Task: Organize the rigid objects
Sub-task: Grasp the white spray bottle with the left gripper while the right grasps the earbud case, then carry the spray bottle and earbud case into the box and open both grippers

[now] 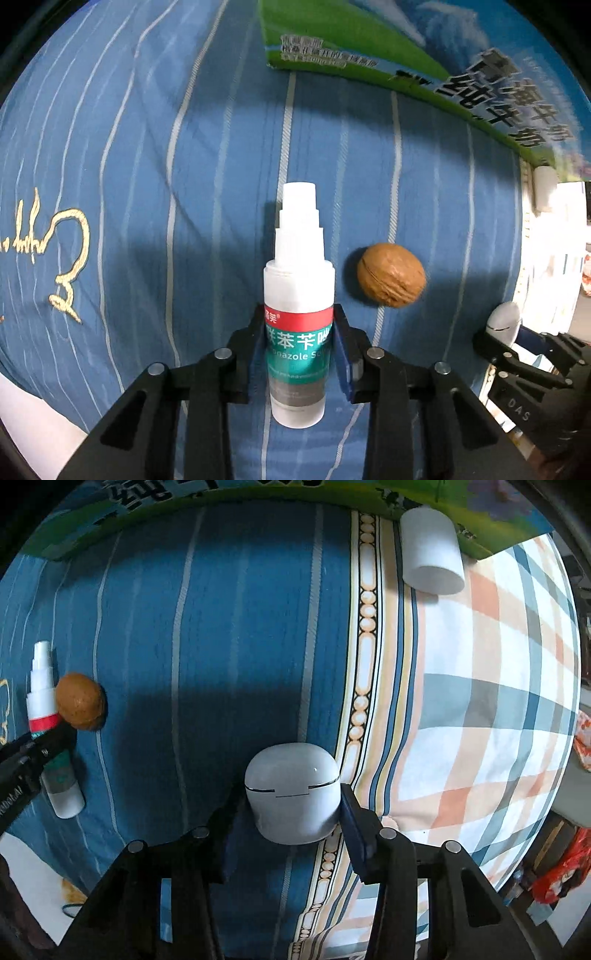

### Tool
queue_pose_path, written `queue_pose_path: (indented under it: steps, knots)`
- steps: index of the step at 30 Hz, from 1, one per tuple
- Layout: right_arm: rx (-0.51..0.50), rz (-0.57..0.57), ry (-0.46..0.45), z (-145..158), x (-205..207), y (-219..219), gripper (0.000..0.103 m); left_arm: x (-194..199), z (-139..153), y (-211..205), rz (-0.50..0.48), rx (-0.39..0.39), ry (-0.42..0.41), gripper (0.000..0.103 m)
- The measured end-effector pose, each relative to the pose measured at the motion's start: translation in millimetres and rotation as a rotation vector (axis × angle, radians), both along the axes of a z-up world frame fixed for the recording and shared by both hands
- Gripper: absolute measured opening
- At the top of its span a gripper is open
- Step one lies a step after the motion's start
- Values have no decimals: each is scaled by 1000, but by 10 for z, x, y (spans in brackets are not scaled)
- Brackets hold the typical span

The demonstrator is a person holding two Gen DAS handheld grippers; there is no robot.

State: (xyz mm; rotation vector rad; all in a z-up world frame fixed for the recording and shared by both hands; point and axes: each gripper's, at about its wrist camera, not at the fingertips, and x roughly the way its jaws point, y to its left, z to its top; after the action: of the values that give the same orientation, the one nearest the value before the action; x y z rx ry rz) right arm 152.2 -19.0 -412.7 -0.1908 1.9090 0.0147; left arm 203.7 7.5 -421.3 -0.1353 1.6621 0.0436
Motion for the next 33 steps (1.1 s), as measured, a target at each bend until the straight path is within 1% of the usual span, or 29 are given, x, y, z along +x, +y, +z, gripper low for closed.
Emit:
queue_pose_path:
  steps: [2, 3, 6, 9, 10, 11, 12, 15, 20, 23, 25, 27, 28, 30, 31, 33]
  knots:
    - [14, -1, -11, 74, -151, 55, 49, -116, 91, 12, 1, -5, -24, 30]
    - [21, 1, -14, 160, -185, -92, 49, -151, 172, 33, 3, -10, -33, 30]
    - [56, -5, -28, 256, -220, -91, 49, -215, 352, 11, 9, -25, -62, 30]
    - [91, -4, -61, 414, -273, -36, 49, -305, 548, -3, 8, -56, -91, 30]
    - [105, -6, -73, 542, -172, -150, 49, -318, 611, -15, 6, -62, -98, 30]
    - [120, -2, -86, 624, -171, -128, 49, -362, 696, -48, 3, -71, -108, 30]
    - [131, -7, -95, 718, -177, -119, 49, -432, 852, 87, -6, -80, -118, 30]
    - [169, -16, -121, 976, -160, -188, 49, -410, 1123, 91, -18, -97, -159, 30]
    - [228, -25, -195, 1437, 36, -273, 49, -328, 1745, 52, -33, -167, -253, 30]
    - [266, -37, -245, 1763, 107, -359, 49, -134, 2118, -22, -53, -208, -307, 30]
    - [291, -48, -282, 1986, 242, -460, 49, 60, 2273, -85, -66, -225, -339, 30]
    - [309, -59, -324, 2215, 435, -516, 49, 294, 2327, -143, -77, -241, -359, 30]
    - [316, -64, -340, 2346, 498, -594, 49, 467, 2304, -214, -83, -247, -365, 30]
    - [321, -86, -375, 2460, 717, -665, 49, 650, 2332, -217, -102, -246, -375, 30]
    - [321, -86, -384, 2479, 717, -652, 49, 809, 2368, -238, -113, -238, -385, 30]
    - [314, -102, -411, 2561, 911, -735, 49, 1011, 2339, -257, -127, -230, -375, 30]
